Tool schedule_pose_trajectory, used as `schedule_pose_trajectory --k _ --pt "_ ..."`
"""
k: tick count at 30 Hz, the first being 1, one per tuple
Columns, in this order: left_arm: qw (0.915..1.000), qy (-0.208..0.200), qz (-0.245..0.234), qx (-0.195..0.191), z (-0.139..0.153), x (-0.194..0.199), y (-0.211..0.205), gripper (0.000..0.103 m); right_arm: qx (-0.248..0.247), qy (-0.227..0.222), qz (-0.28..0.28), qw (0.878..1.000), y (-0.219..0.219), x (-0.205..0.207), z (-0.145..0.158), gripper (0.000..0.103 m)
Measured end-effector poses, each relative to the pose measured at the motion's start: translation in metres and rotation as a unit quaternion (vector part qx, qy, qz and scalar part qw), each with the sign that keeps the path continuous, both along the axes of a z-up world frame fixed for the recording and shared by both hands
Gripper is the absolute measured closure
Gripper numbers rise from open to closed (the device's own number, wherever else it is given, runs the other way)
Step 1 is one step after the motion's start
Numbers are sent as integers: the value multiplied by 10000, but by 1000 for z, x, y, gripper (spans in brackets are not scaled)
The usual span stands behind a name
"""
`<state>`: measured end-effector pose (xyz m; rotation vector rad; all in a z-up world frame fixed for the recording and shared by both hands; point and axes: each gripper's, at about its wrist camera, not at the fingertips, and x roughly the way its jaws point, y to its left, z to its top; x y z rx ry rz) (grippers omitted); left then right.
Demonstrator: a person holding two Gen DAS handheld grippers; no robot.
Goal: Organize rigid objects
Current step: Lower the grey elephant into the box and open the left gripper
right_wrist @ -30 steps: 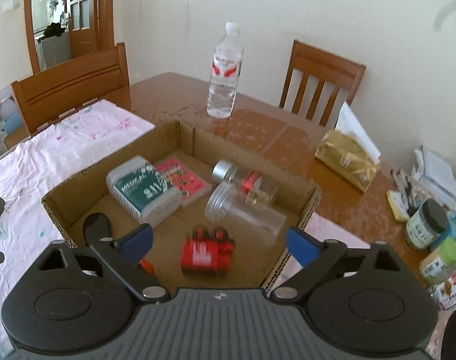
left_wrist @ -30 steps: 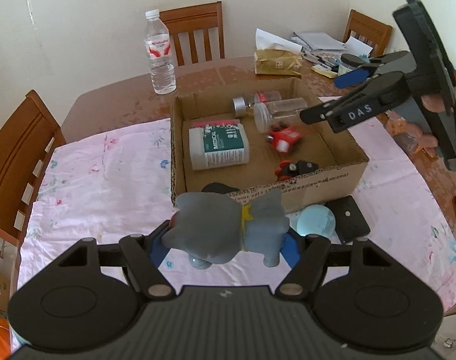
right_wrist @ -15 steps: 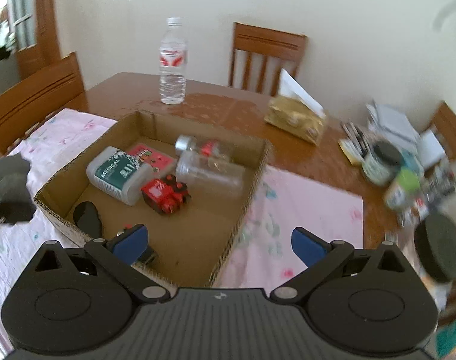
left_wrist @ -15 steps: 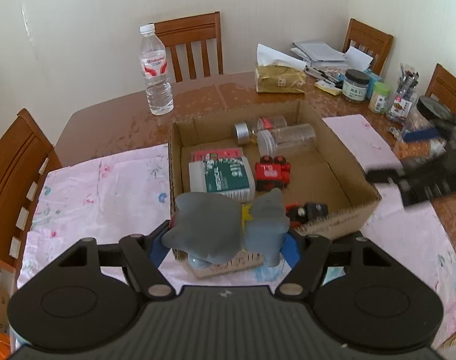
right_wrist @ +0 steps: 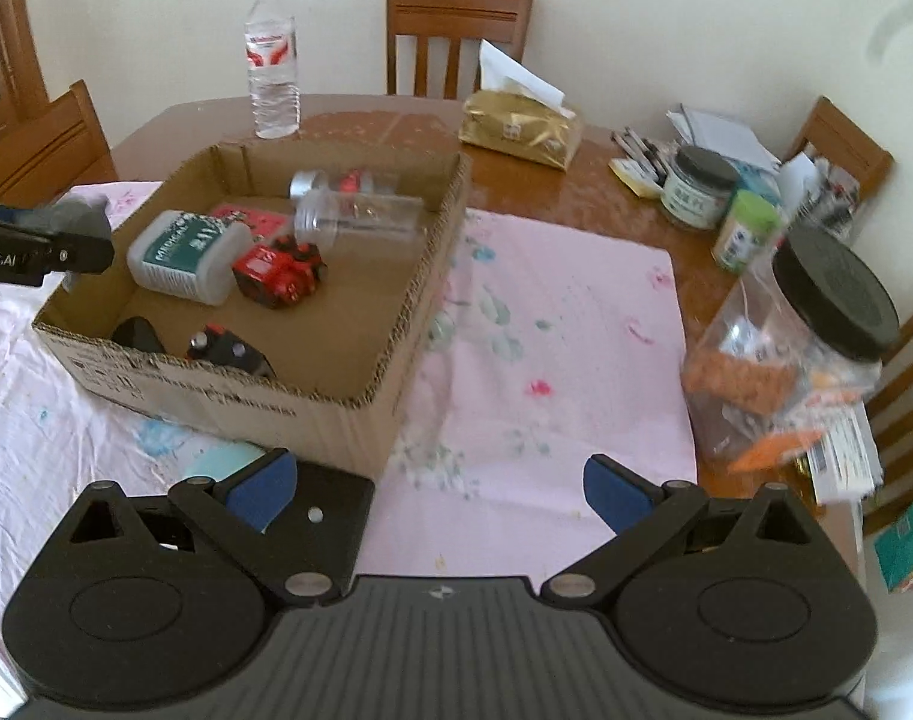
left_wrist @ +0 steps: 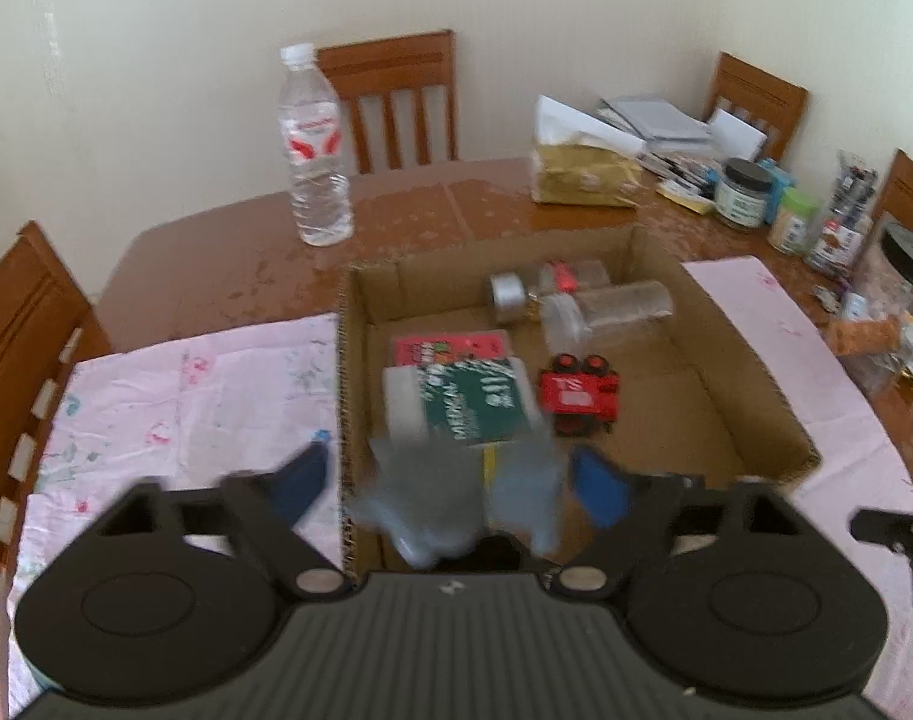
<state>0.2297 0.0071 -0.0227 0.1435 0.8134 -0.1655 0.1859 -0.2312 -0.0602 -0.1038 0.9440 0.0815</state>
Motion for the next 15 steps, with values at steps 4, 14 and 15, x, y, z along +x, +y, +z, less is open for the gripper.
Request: schedule_pose_trajectory --k 4,14,15 --pt "9999 -109 -3 12 1 -7 2 3 39 53 -99 9999 0 -3 -7 0" --pt "9997 -33 -116 -231 3 -43 6 3 139 243 -204 9994 10 2 -35 0" --pt "9997 -28 -98 -224 2 -47 6 3 139 256 -200 9994 11 3 -38 0"
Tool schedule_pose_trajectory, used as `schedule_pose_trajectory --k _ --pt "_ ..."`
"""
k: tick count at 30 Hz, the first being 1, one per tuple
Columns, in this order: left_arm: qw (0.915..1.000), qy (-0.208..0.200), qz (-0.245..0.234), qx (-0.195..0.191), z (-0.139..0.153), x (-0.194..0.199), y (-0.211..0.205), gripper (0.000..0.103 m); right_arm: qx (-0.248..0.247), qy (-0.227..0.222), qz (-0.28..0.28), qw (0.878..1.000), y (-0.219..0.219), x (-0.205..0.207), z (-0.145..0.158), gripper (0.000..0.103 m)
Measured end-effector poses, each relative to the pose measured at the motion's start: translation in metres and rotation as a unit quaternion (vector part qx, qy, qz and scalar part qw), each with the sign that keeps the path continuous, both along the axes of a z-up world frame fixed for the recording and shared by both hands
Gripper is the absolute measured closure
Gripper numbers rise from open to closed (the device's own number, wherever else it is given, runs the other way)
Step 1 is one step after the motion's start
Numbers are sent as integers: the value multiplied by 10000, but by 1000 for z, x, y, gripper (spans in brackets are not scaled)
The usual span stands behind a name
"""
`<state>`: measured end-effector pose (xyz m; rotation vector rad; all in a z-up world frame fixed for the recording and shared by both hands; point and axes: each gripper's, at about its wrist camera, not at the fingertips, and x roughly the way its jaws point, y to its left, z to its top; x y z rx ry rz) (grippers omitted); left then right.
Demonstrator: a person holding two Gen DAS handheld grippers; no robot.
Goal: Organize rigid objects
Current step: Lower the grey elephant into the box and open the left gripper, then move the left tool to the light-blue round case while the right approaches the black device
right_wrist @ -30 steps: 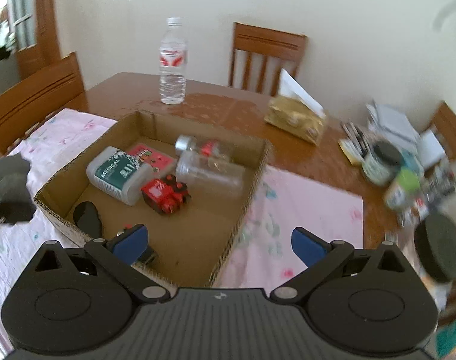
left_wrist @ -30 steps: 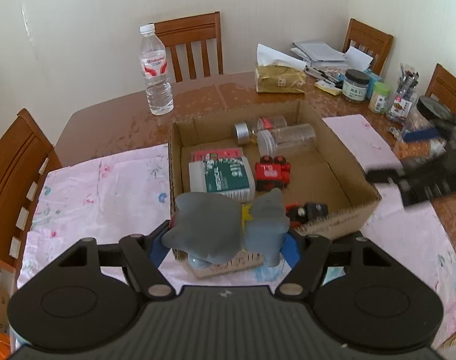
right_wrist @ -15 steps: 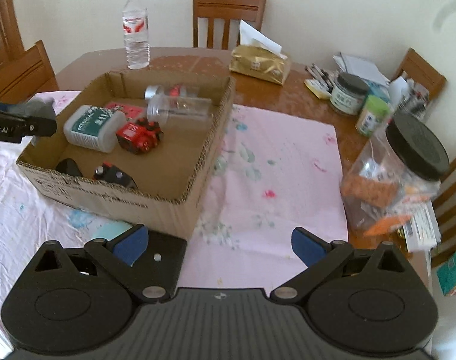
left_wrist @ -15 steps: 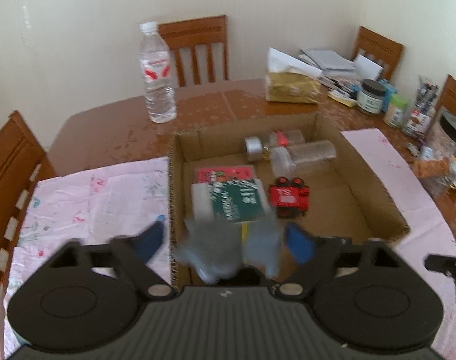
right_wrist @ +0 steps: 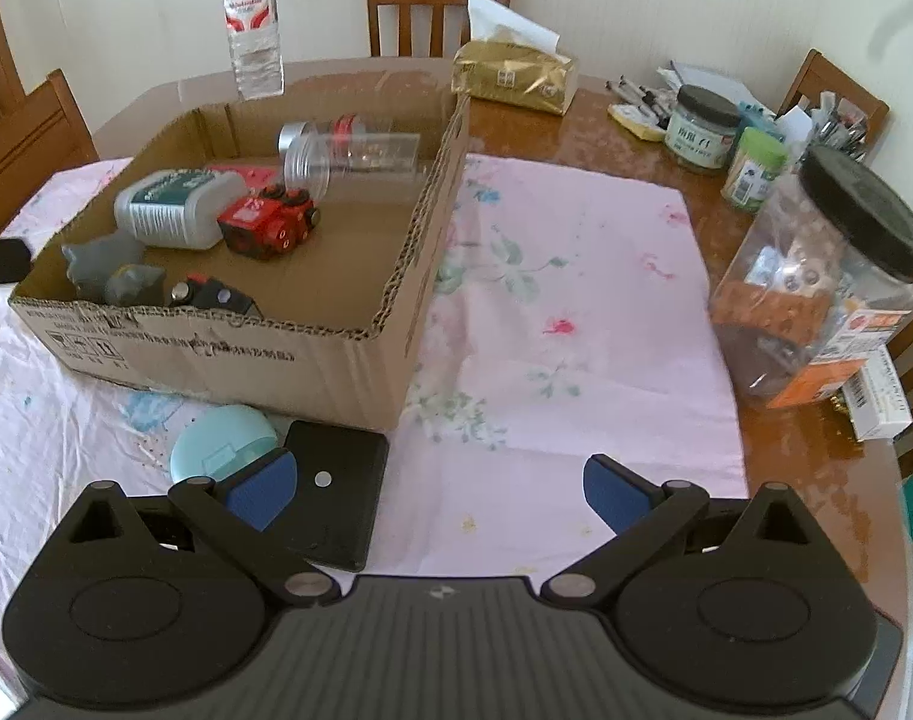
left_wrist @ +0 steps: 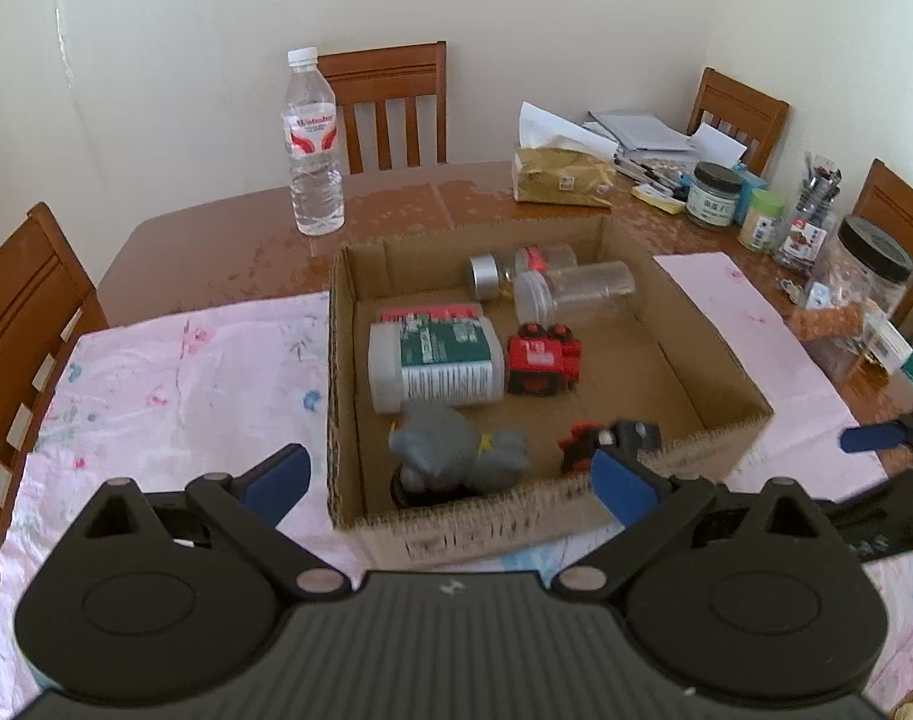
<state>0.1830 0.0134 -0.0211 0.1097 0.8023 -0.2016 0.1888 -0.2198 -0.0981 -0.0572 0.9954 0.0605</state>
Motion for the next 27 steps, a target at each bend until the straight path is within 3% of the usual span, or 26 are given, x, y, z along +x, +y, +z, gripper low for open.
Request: schedule_pose_trajectory --k 6,14,27 --pt "9998 176 116 -1 -17 -18 7 3 -154 94 -43 9998 15 10 -22 0" --pt "9986 89 251 453 -31 -38 17 3 -379 169 -59 9991 33 17 -36 0" --pt "9995 231 61 219 -38 -39 29 3 -373 224 119 9990 63 21 -45 0"
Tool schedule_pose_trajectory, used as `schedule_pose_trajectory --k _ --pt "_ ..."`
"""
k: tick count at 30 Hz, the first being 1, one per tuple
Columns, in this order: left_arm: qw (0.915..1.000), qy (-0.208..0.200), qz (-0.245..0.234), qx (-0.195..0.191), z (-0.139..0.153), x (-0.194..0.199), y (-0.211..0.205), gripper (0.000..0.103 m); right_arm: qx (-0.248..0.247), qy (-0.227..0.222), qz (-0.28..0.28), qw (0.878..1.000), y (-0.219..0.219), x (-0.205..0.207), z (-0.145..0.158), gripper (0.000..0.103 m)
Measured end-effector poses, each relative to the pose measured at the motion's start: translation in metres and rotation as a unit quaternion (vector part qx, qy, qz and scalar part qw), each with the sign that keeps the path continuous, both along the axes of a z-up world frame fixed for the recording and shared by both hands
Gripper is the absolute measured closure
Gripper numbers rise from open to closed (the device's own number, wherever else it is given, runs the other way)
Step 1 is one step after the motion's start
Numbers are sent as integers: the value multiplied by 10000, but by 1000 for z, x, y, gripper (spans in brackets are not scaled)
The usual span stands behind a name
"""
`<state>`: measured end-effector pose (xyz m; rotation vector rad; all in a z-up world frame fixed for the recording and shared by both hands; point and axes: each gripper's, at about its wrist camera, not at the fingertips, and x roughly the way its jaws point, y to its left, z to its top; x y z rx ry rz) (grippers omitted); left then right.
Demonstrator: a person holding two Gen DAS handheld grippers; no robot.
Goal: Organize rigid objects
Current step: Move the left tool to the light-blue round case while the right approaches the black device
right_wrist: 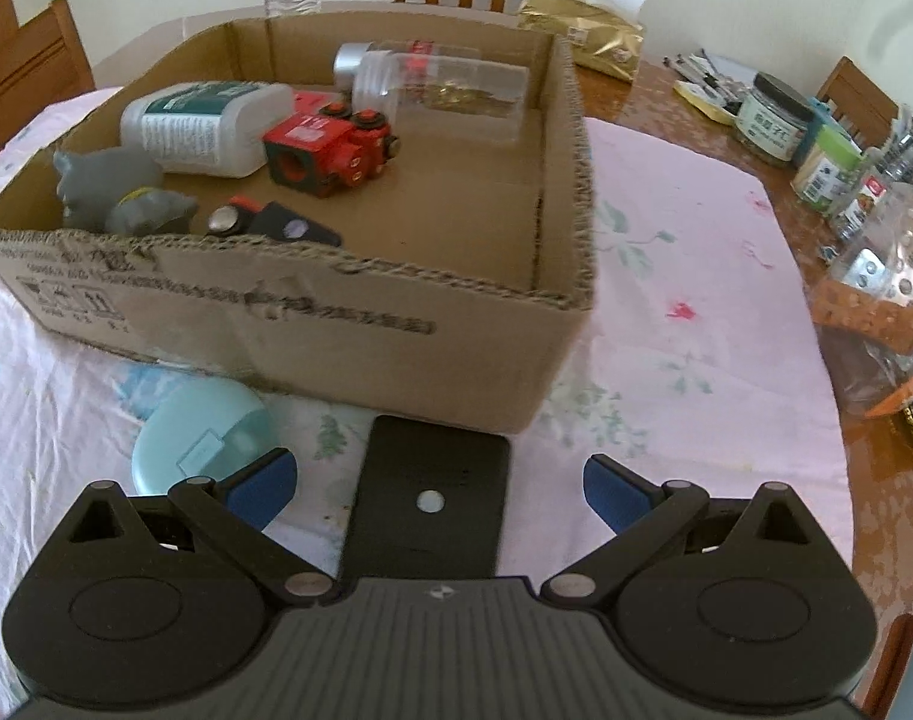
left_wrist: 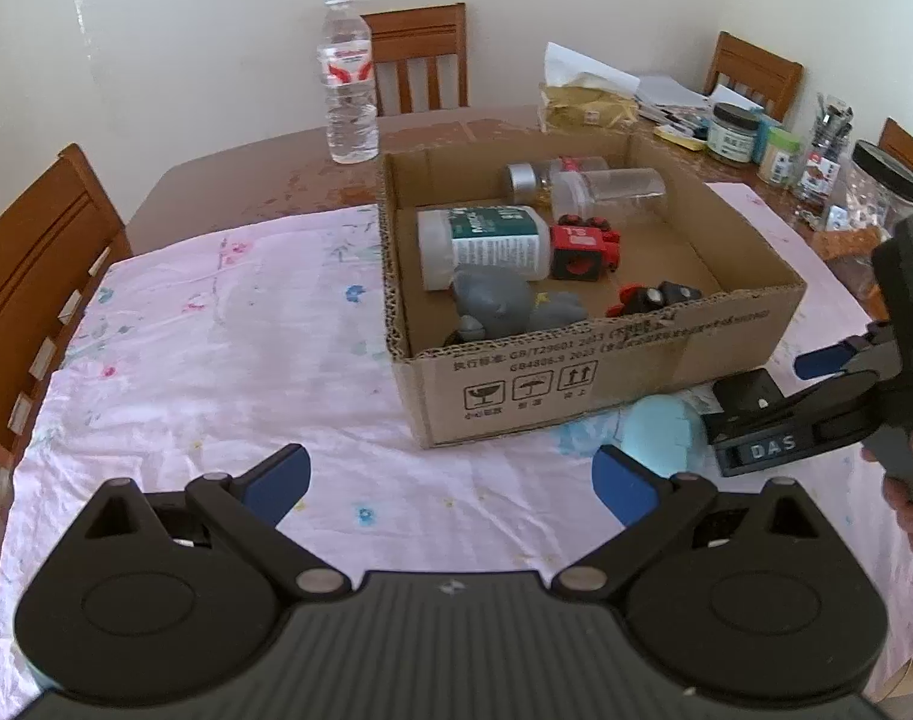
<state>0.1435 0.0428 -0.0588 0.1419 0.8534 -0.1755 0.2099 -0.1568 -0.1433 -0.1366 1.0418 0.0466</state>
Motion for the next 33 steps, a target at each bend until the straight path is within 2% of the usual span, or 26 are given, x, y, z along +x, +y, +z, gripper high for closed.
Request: schedule_pose_trajectory --k 5,14,21,27,33 --pt "9998 83 -176 -14 -6 2 -8 3 44 -28 -61 10000 -6 -2 -1 0" --pt "9980 243 -571 -74 -20 5 -41 3 240 46 -385 9990 -52 -17 -1 0" --pt "9957 440 -811 -71 -42 14 -75 3 254 -45 -233 9994 -76 -31 -1 0" --pt "9948 649 -781 68 -66 25 -94 3 272 -136 -14 9995 -81 -37 0 0" --pt "9957 697 -600 -66 -70 29 -97 0 296 -205 154 9992 -84 -39 -1 0"
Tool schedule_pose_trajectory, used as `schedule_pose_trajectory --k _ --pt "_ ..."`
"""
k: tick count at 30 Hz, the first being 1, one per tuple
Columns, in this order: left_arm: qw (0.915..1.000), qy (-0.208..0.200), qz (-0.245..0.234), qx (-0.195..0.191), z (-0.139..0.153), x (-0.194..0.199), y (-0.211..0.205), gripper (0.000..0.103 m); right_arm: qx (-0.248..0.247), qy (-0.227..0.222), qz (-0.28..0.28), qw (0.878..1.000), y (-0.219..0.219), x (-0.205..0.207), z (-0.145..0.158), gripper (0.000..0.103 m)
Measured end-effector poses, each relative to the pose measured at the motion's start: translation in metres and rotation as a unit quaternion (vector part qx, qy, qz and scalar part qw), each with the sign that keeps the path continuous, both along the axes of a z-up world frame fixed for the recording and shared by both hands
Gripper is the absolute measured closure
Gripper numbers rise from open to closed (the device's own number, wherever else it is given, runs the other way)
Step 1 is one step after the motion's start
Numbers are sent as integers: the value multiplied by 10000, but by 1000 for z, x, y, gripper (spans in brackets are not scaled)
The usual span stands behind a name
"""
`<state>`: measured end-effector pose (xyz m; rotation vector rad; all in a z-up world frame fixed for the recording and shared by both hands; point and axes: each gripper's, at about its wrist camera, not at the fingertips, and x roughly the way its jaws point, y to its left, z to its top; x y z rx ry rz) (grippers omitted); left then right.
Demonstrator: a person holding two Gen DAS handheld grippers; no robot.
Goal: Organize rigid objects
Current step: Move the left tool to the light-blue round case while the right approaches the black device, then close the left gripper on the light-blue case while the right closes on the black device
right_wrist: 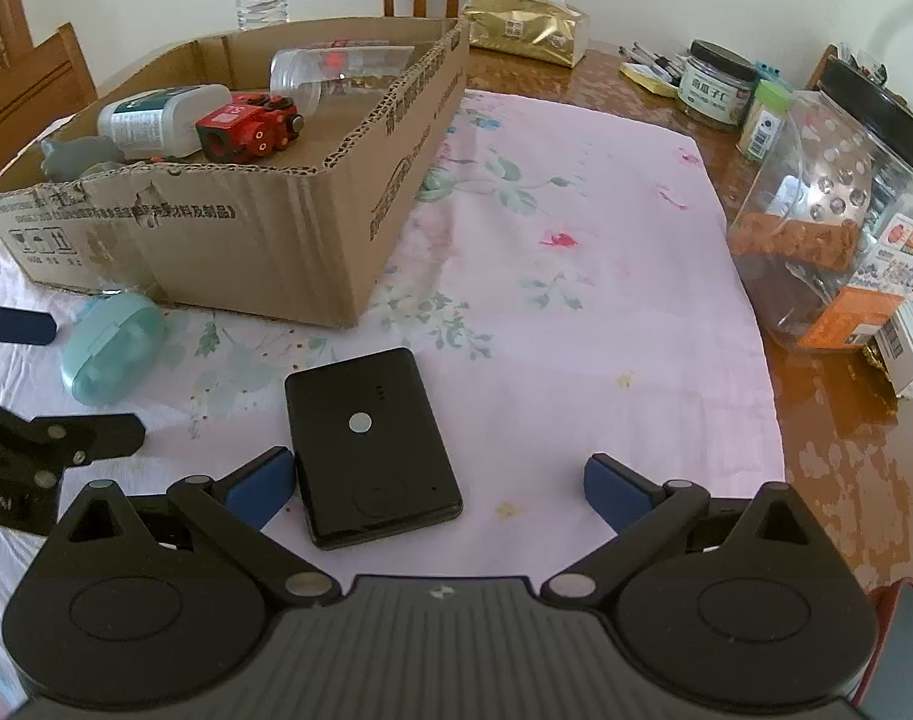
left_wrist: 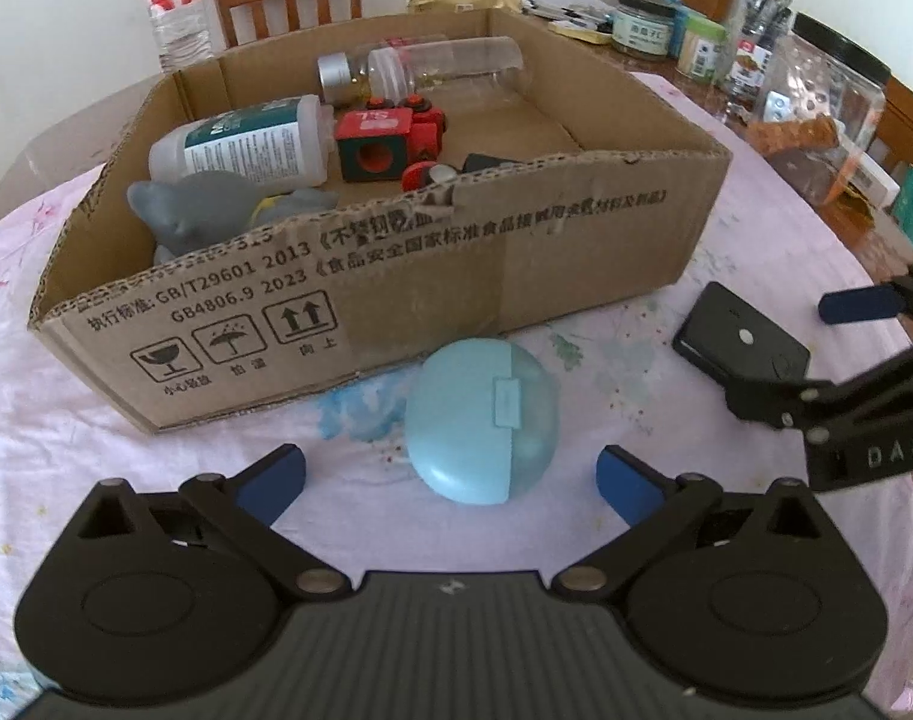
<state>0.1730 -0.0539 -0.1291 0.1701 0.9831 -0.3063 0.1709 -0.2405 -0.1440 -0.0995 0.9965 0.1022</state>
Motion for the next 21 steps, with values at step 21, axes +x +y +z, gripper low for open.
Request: schedule_pose_trajectory --k 21 --pt "10000 -58 36 -29 1 6 -6 15 19 -144 26 9999 -7 -19 0 0"
